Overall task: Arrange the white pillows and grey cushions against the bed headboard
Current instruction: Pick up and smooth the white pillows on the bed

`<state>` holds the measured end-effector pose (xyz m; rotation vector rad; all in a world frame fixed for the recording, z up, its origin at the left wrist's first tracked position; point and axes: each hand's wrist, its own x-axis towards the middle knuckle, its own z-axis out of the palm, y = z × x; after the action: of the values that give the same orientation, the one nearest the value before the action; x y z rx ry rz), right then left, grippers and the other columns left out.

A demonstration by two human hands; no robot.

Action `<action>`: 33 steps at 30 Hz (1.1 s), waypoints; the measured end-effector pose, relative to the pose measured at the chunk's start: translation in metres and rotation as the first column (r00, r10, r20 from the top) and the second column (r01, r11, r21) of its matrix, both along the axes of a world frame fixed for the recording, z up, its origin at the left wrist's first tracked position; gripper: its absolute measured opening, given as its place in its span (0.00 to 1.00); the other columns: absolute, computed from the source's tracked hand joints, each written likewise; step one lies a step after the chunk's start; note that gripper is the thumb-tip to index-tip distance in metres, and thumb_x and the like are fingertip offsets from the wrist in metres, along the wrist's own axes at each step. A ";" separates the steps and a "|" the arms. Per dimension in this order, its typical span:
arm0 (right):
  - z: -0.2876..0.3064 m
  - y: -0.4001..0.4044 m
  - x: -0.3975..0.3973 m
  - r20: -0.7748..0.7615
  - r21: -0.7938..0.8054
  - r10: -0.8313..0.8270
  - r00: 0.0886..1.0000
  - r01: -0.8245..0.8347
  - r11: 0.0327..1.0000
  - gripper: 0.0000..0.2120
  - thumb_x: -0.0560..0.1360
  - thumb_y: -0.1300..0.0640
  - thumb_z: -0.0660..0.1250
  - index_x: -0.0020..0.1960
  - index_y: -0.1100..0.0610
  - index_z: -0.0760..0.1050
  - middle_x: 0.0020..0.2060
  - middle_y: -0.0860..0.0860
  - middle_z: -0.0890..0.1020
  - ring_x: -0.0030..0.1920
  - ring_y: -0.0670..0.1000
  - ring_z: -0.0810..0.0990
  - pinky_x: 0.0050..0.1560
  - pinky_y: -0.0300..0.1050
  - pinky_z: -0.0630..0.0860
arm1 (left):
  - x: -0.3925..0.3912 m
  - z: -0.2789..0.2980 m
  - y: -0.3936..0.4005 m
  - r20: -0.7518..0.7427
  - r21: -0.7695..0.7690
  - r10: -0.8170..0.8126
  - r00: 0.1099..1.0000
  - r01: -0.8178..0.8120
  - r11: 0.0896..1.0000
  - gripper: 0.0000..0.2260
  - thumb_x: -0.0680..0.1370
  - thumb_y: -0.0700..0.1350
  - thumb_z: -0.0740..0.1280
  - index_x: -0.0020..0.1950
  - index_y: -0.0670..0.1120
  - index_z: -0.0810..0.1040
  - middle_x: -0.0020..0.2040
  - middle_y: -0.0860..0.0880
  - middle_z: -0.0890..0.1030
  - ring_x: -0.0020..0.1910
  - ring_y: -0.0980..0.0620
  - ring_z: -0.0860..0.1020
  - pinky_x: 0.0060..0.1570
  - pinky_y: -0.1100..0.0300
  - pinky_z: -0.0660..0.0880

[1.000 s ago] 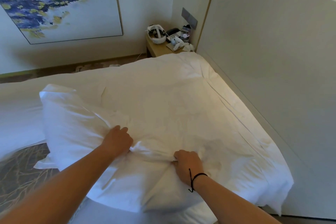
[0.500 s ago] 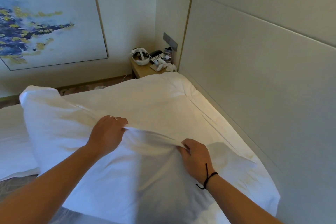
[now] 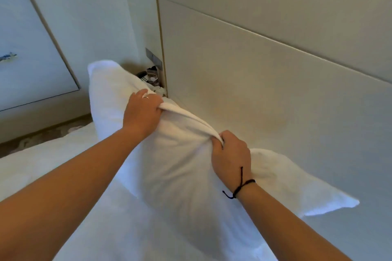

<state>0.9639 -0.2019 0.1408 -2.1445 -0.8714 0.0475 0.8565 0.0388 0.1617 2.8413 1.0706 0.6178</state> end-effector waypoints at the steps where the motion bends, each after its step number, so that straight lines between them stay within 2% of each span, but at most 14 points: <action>1: -0.006 0.009 0.029 -0.032 -0.018 -0.041 0.999 0.040 0.999 0.14 0.79 0.49 0.58 0.35 0.50 0.64 0.30 0.46 0.73 0.32 0.52 0.72 0.27 0.45 0.58 | 0.031 -0.010 -0.005 -0.002 -0.066 0.040 0.999 -0.040 0.997 0.18 0.82 0.50 0.59 0.72 0.49 0.71 0.76 0.47 0.66 0.75 0.41 0.60 0.73 0.45 0.57; 3: -0.027 0.023 0.084 -0.089 -0.146 -0.104 0.991 0.090 0.985 0.11 0.79 0.51 0.58 0.39 0.51 0.68 0.33 0.49 0.74 0.37 0.56 0.75 0.30 0.45 0.62 | 0.079 -0.046 -0.028 -0.041 -0.318 0.082 0.996 -0.091 0.944 0.32 0.80 0.56 0.61 0.80 0.51 0.51 0.81 0.52 0.48 0.79 0.43 0.49 0.74 0.44 0.55; 4: -0.043 0.027 0.111 -0.109 -0.248 -0.121 0.987 0.091 0.964 0.07 0.80 0.52 0.58 0.44 0.52 0.70 0.37 0.50 0.76 0.40 0.58 0.76 0.33 0.46 0.67 | 0.096 -0.071 -0.044 -0.086 -0.435 0.068 0.994 -0.099 0.895 0.37 0.79 0.59 0.62 0.80 0.51 0.44 0.81 0.52 0.42 0.79 0.43 0.47 0.74 0.43 0.56; 6: -0.077 0.023 0.151 -0.121 -0.469 -0.130 0.984 0.059 0.881 0.08 0.80 0.55 0.58 0.57 0.55 0.70 0.47 0.54 0.79 0.47 0.60 0.78 0.43 0.50 0.75 | 0.114 -0.123 -0.081 -0.193 -0.576 -0.005 0.981 -0.109 0.810 0.42 0.78 0.62 0.64 0.80 0.52 0.39 0.80 0.50 0.37 0.79 0.41 0.50 0.74 0.42 0.58; 8: -0.109 0.009 0.174 -0.076 -0.597 -0.080 0.994 0.020 0.802 0.16 0.80 0.50 0.59 0.64 0.55 0.66 0.55 0.55 0.78 0.53 0.60 0.78 0.49 0.52 0.77 | 0.118 -0.169 -0.109 -0.244 -0.669 -0.071 0.967 -0.115 0.734 0.44 0.76 0.63 0.65 0.80 0.54 0.39 0.80 0.48 0.36 0.78 0.41 0.53 0.73 0.43 0.60; 11: -0.141 -0.015 0.180 0.036 -0.581 0.002 0.999 0.019 0.814 0.23 0.78 0.39 0.57 0.65 0.53 0.66 0.52 0.53 0.79 0.51 0.57 0.79 0.46 0.51 0.76 | 0.116 -0.208 -0.131 -0.268 -0.739 -0.100 0.958 -0.137 0.659 0.43 0.76 0.64 0.65 0.80 0.54 0.41 0.80 0.46 0.38 0.78 0.44 0.55 0.73 0.47 0.59; 14: -0.151 -0.031 0.177 0.127 -0.526 0.021 0.992 0.049 0.849 0.25 0.76 0.35 0.56 0.62 0.52 0.68 0.48 0.51 0.80 0.48 0.55 0.79 0.48 0.51 0.76 | 0.119 -0.219 -0.138 -0.278 -0.729 -0.075 0.958 -0.160 0.665 0.41 0.76 0.64 0.63 0.80 0.55 0.44 0.81 0.45 0.40 0.77 0.42 0.58 0.71 0.48 0.61; 17: -0.150 -0.042 0.176 0.160 -0.547 0.036 0.986 0.058 0.835 0.27 0.76 0.33 0.53 0.63 0.52 0.68 0.48 0.49 0.80 0.50 0.54 0.78 0.54 0.50 0.74 | 0.123 -0.219 -0.142 -0.300 -0.718 -0.069 0.951 -0.178 0.673 0.39 0.77 0.64 0.62 0.80 0.56 0.43 0.81 0.45 0.40 0.76 0.41 0.60 0.70 0.47 0.62; 21: -0.153 -0.066 0.174 0.179 -0.567 0.033 0.983 0.076 0.820 0.30 0.76 0.32 0.51 0.67 0.51 0.68 0.58 0.49 0.79 0.60 0.53 0.76 0.65 0.52 0.68 | 0.117 -0.219 -0.147 -0.294 -0.736 -0.115 0.949 -0.148 0.660 0.37 0.79 0.62 0.61 0.80 0.54 0.44 0.81 0.47 0.43 0.78 0.45 0.55 0.72 0.50 0.59; 24: -0.155 -0.081 0.173 0.194 -0.577 0.008 0.981 0.107 0.810 0.32 0.76 0.30 0.49 0.68 0.51 0.68 0.63 0.50 0.76 0.65 0.54 0.72 0.69 0.54 0.64 | 0.099 -0.215 -0.151 -0.213 -0.717 -0.121 0.970 -0.071 0.693 0.31 0.80 0.57 0.61 0.80 0.51 0.55 0.80 0.51 0.55 0.78 0.52 0.55 0.75 0.55 0.56; 26: -0.153 -0.087 0.171 0.218 -0.575 -0.042 0.975 0.163 0.801 0.32 0.75 0.29 0.48 0.65 0.52 0.70 0.61 0.50 0.78 0.63 0.54 0.74 0.67 0.55 0.65 | 0.078 -0.208 -0.155 -0.134 -0.705 -0.070 0.989 -0.045 0.708 0.25 0.80 0.56 0.62 0.76 0.53 0.64 0.76 0.53 0.65 0.73 0.53 0.66 0.72 0.55 0.64; 28: -0.150 -0.096 0.167 0.273 -0.593 -0.094 0.957 0.245 0.767 0.33 0.74 0.27 0.46 0.60 0.51 0.71 0.56 0.49 0.80 0.58 0.54 0.76 0.61 0.55 0.69 | 0.046 -0.202 -0.159 -0.078 -0.708 -0.025 0.997 -0.038 0.706 0.21 0.79 0.57 0.63 0.72 0.56 0.68 0.72 0.55 0.70 0.62 0.56 0.75 0.63 0.59 0.71; 31: -0.142 -0.119 0.163 0.276 -0.698 -0.114 0.954 0.281 0.659 0.40 0.70 0.23 0.39 0.58 0.51 0.73 0.45 0.51 0.82 0.48 0.56 0.79 0.49 0.51 0.74 | -0.017 -0.200 -0.157 -0.115 -0.700 0.054 0.992 -0.120 0.704 0.20 0.79 0.56 0.64 0.71 0.57 0.69 0.70 0.55 0.71 0.52 0.58 0.77 0.55 0.61 0.73; 33: -0.137 -0.134 0.161 0.247 -0.767 -0.125 0.961 0.272 0.582 0.43 0.69 0.23 0.38 0.64 0.52 0.70 0.48 0.53 0.82 0.48 0.57 0.80 0.49 0.50 0.73 | -0.059 -0.201 -0.153 -0.163 -0.687 0.141 0.976 -0.215 0.694 0.20 0.79 0.54 0.64 0.71 0.56 0.69 0.70 0.53 0.71 0.55 0.54 0.78 0.58 0.56 0.74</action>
<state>1.1247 -0.3359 0.0037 -3.1406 -0.7619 0.1743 0.7977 -0.1145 -0.0389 2.1189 1.2627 0.0253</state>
